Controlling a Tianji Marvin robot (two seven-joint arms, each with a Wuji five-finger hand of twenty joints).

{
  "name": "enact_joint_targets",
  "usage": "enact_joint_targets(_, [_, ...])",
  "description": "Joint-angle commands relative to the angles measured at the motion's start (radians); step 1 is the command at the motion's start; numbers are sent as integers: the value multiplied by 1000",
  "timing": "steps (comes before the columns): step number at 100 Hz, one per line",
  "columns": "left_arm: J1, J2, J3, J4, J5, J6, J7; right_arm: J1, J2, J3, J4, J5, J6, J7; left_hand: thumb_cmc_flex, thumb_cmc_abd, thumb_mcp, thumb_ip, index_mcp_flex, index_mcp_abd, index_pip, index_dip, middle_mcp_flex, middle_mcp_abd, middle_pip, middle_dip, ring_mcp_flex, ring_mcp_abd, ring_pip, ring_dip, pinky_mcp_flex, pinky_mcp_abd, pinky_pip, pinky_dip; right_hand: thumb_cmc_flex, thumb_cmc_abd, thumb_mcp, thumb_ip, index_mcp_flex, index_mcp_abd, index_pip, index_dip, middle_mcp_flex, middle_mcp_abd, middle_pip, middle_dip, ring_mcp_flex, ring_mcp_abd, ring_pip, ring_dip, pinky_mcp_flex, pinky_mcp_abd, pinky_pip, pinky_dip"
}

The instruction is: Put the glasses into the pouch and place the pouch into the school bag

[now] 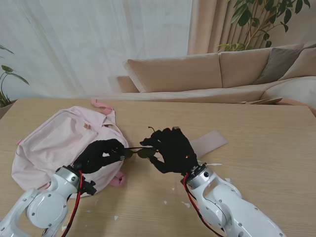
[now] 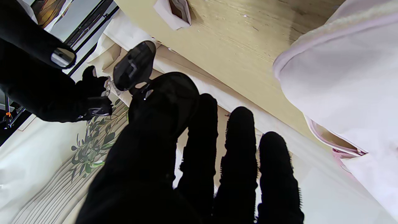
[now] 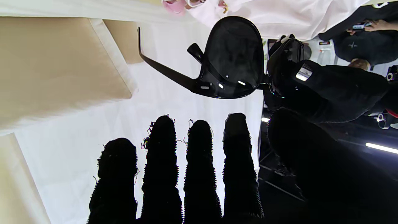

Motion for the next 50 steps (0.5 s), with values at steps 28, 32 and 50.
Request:
enact_joint_targets(28, [-2, -13, 5, 3, -12, -4, 7, -50, -8, 34, -51, 28, 20, 37, 54, 58, 197, 8, 104, -105, 123, 114, 79, -8, 131, 105, 22, 13, 43, 48, 6, 10, 45, 1, -101, 66, -172, -5, -90, 80, -186, -175, -48, 63, -205, -194, -32, 65, -239, -137, -38, 71, -92, -44])
enact_joint_targets(32, [-1, -14, 4, 5, -14, -8, 11, -65, -10, 50, -69, 47, 22, 61, 53, 58, 198, 8, 104, -107, 124, 117, 79, -9, 132, 106, 23, 13, 44, 49, 6, 10, 46, 1, -104, 83, -202, -6, -82, 95, -191, -190, -31, 79, -248, -245, -20, 76, -291, -168, -42, 89, -125, -61])
enact_joint_targets(50, [4, -16, -5, 16, -14, -53, 30, -117, -18, 118, -131, 139, 44, 185, 50, 60, 204, 9, 108, -113, 126, 130, 79, -7, 134, 113, 23, 15, 48, 53, 5, 12, 50, 4, -163, 153, -314, -14, -43, 179, -185, -202, -12, 129, -298, -329, -17, 109, -378, -212, -57, 129, -180, -88])
